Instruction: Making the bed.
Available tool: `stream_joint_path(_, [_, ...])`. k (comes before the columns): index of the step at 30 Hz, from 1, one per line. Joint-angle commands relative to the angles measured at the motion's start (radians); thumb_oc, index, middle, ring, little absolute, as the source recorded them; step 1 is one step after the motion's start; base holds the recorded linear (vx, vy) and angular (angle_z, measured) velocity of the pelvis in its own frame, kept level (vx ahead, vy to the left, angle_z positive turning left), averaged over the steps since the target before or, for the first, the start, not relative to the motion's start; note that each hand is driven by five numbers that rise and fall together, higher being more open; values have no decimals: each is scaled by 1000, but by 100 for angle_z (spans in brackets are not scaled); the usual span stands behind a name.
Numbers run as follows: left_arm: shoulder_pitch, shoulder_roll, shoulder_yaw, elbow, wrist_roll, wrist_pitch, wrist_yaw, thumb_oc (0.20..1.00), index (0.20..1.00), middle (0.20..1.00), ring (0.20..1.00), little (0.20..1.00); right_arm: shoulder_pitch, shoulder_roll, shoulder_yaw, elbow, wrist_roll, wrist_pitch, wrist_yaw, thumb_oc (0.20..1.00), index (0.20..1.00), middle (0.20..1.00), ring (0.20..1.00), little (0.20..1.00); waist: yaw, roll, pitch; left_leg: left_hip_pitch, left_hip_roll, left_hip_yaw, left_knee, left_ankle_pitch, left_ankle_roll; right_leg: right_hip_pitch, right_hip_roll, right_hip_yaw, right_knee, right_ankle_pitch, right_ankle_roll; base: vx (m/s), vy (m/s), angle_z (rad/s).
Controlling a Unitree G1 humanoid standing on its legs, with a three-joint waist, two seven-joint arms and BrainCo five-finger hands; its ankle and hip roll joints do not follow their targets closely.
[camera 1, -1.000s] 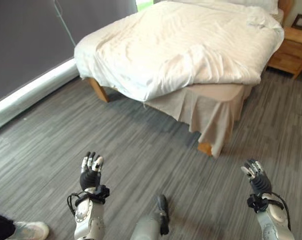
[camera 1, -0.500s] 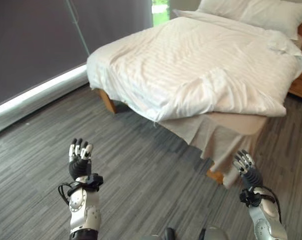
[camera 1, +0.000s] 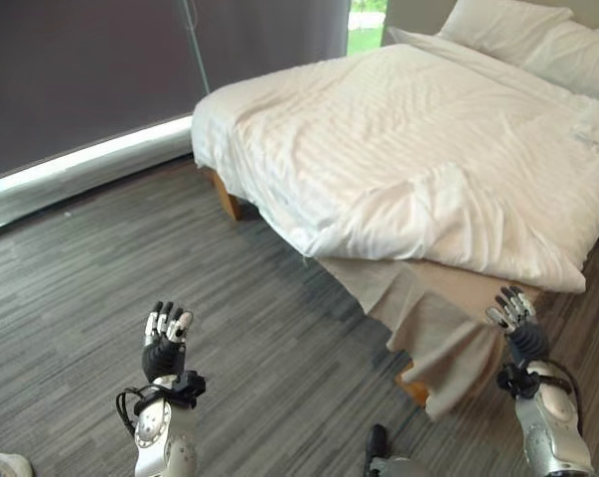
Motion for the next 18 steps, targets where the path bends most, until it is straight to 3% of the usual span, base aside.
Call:
stream_joint_path(1, [-48,51,21,-38,-32,-34,-26,1000,1000,1000,1000,1000,23,-54,-21,-137,47,-63,20,1000,1000,1000,1000,1000,5,-15,9,-167,136,54,204,237,-43,84,-57,-3,58,-77,28,-15,-214,4])
stream_joint_path(3, [-66,42,5,-43,-44,-35,-24,1000,1000,1000,1000,1000,41,-54,-24,-149,64,-62,15,1000,1000,1000,1000,1000,5,-23,38,-246,148,-1,372,299,-50,110,-44,1,53,-90,-4,11,-257,12])
stream_joint_path(4, [-67,32,-1,-62,-53,-34,-18,1000,1000,1000,1000,1000,46,-61,-19,-159,67,-53,13,1000,1000,1000,1000,1000,14,-29,47,-296,96,-84,422,286,-28,120,-46,37,39,-98,-9,139,-138,-30])
stream_joint_path(5, [-67,24,-7,-74,-46,-33,-16,1000,1000,1000,1000,1000,50,-66,-20,-157,67,-46,22,1000,1000,1000,1000,1000,17,-31,36,-324,63,-118,339,259,-18,131,-52,68,21,-97,1,222,-57,-137])
stream_joint_path(8, [-80,32,-41,-77,-39,-36,-31,1000,1000,1000,1000,1000,65,-76,-38,-141,68,-51,17,1000,1000,1000,1000,1000,9,-14,15,-320,35,-113,131,248,-24,152,-49,94,14,-122,16,270,46,-110])
stream_joint_path(10, [-82,26,-45,-84,-45,-34,-38,1000,1000,1000,1000,1000,76,-82,-51,-141,44,-49,15,1000,1000,1000,1000,1000,3,-3,14,-319,28,-124,121,256,-32,154,-52,106,35,-140,17,159,82,-101])
stream_joint_path(12, [-91,21,-60,-110,-71,-35,-56,1000,1000,1000,1000,1000,78,-78,-69,-124,17,-45,-2,1000,1000,1000,1000,1000,-13,7,-2,-283,27,-98,90,218,-24,168,-66,104,38,-158,19,226,184,-42])
stream_joint_path(17, [-84,13,-39,-148,-140,-36,-79,1000,1000,1000,1000,1000,61,-79,-79,-107,4,-37,-12,1000,1000,1000,1000,1000,-8,6,-17,-248,-13,-87,38,194,5,166,-98,95,64,-162,43,147,170,0])
stream_joint_path(18, [-73,14,4,-159,-170,-54,-68,1000,1000,1000,1000,1000,39,-81,-76,-91,8,-40,-13,1000,1000,1000,1000,1000,7,-2,-23,-239,-26,-85,26,185,15,166,-112,91,65,-159,50,117,138,32])
